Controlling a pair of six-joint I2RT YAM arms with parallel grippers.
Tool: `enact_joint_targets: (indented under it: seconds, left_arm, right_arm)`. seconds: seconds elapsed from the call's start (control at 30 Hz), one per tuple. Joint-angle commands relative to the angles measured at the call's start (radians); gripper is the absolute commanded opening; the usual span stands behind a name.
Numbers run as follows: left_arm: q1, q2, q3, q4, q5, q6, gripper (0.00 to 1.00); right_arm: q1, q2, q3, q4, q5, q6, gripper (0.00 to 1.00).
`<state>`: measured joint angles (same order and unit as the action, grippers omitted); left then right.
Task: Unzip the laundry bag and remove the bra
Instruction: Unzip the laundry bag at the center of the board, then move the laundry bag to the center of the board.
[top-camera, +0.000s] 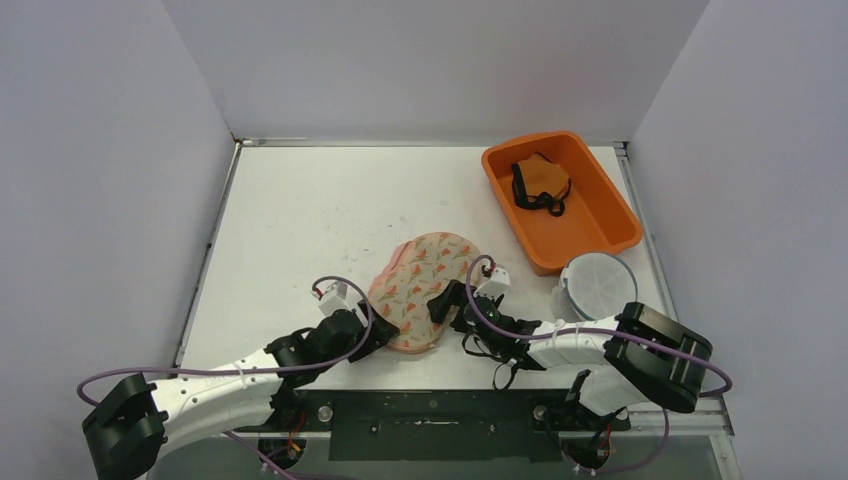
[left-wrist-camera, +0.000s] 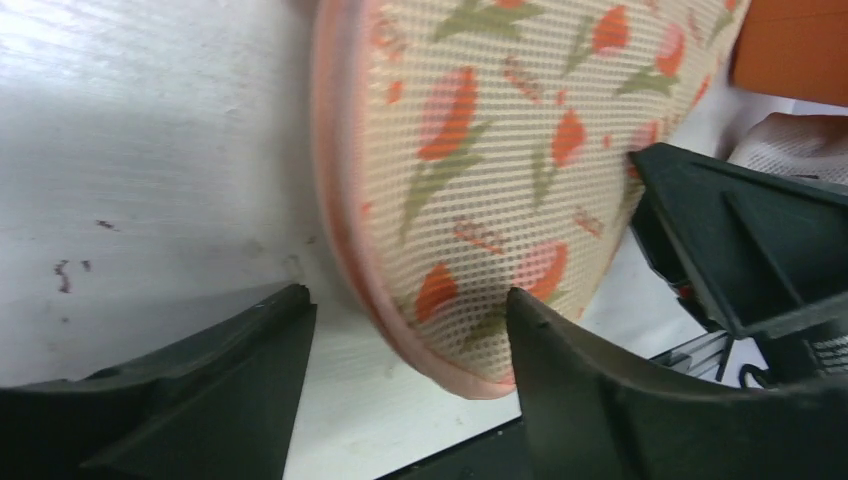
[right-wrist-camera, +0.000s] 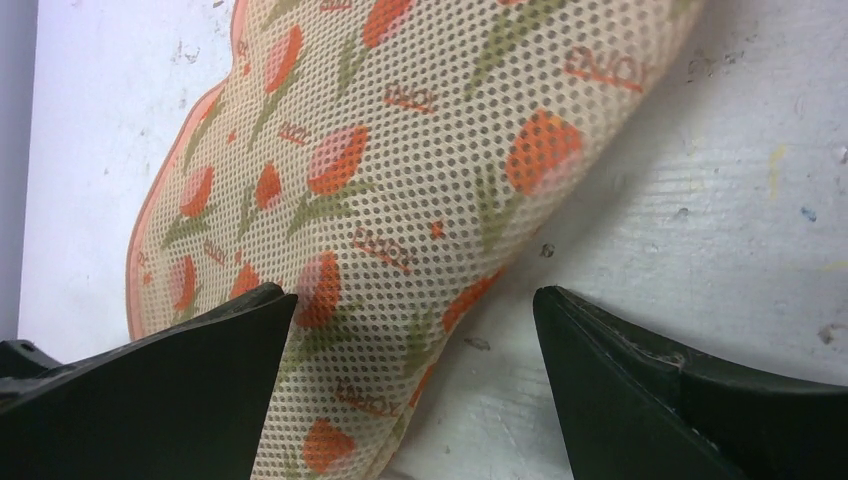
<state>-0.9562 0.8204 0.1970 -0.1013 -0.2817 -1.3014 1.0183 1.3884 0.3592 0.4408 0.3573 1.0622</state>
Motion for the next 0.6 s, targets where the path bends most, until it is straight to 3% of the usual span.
enact_joint_targets:
  seconds: [0.0, 0.1, 0.23, 0.57]
  left_arm:
    - [-0.021, -0.003, 0.093, -0.090, -0.020, 0.091, 0.77]
    - [-0.021, -0.080, 0.122, -0.194, -0.030, 0.130, 0.90]
    - [-0.021, -0.222, 0.171, -0.351, -0.073, 0.194, 1.00]
    - [-0.021, -0.416, 0.270, -0.522, -0.240, 0.335, 0.96]
  right_arm:
    - [-0.026, 0.035, 0.037, -0.023, -0.028, -0.072, 0.97]
    - [-0.035, 0.052, 0.088, -0.086, -0.023, -0.141, 0.97]
    - [-0.046, 0.069, 0.155, -0.129, -0.022, -0.248, 0.97]
    - [-0.081, 0.315, 0.443, -0.213, -0.155, -0.508, 0.94]
